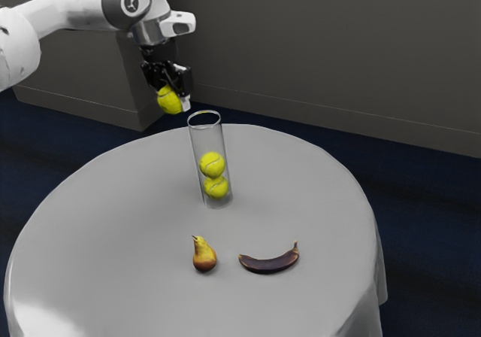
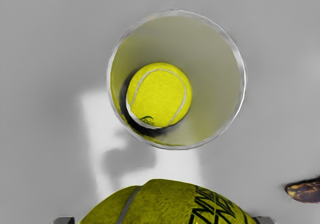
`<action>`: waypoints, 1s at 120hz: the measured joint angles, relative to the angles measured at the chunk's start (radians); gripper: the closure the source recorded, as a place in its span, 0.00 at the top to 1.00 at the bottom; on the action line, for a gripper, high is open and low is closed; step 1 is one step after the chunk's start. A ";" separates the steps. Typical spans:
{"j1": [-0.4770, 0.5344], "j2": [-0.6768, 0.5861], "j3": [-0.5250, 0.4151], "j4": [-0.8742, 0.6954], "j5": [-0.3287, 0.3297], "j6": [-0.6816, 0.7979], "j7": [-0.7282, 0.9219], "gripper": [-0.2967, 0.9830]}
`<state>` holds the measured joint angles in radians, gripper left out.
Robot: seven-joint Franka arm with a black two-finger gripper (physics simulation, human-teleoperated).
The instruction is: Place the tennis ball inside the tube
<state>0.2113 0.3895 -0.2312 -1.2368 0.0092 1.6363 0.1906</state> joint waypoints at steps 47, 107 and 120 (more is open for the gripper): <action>-0.074 0.157 0.051 0.162 0.003 0.010 0.001 0.53; -0.101 0.207 0.061 0.176 -0.002 0.174 0.001 0.59; -0.100 0.207 0.061 0.175 -0.003 0.183 0.002 0.66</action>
<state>0.1112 0.5968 -0.1702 -1.0618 0.0058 1.8197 0.1924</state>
